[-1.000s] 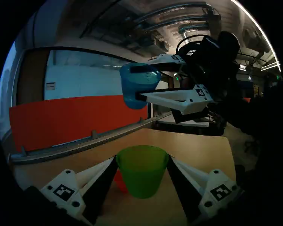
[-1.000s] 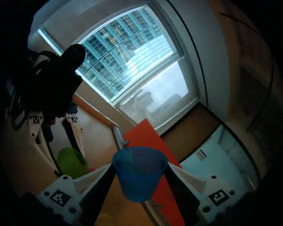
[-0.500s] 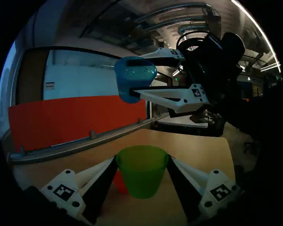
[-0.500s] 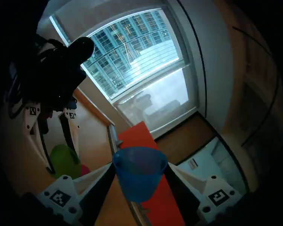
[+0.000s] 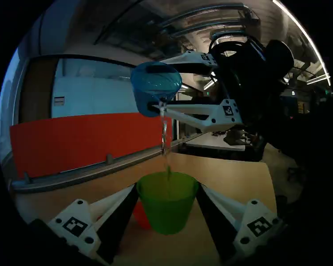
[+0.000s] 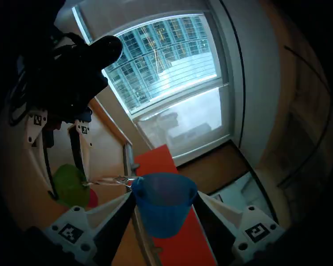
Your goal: Pour water
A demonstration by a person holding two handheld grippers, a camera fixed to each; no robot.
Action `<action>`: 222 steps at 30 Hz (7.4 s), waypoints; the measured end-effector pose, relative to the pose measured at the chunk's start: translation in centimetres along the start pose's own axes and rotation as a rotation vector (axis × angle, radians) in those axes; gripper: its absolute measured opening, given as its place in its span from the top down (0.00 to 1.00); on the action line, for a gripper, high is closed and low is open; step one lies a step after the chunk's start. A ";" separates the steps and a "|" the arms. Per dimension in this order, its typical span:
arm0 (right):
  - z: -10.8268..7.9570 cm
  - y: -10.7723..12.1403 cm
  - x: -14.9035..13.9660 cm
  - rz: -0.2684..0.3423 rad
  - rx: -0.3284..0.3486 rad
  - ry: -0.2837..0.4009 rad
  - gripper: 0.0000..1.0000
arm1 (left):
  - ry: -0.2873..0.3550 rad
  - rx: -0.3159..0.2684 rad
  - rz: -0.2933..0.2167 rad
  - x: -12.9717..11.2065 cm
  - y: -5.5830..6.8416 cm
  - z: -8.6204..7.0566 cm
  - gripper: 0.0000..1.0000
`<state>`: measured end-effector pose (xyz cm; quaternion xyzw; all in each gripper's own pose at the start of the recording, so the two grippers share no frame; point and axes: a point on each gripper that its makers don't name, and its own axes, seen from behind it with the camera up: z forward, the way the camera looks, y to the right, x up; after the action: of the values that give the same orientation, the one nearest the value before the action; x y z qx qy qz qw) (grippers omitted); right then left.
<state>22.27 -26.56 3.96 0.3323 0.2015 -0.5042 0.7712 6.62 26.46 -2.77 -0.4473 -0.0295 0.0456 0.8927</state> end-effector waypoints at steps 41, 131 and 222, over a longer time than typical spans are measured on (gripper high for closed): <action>0.0 1.8 1.0 -0.180 -0.048 -0.001 0.09 | 0.002 -0.002 0.007 0.2 0.2 0.0 0.11; 0.3 3.0 2.5 -0.103 -0.044 0.037 0.09 | 0.019 0.013 0.003 1.1 -0.3 -0.3 0.11; -10.0 -3.3 -5.7 1.058 0.048 -0.107 0.08 | -0.025 0.144 0.008 1.8 -5.1 -6.8 0.11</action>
<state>17.16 -16.64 -0.39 0.3798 -0.0449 -0.0669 0.9216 9.28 18.23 -2.69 -0.3812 -0.0354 0.0570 0.9220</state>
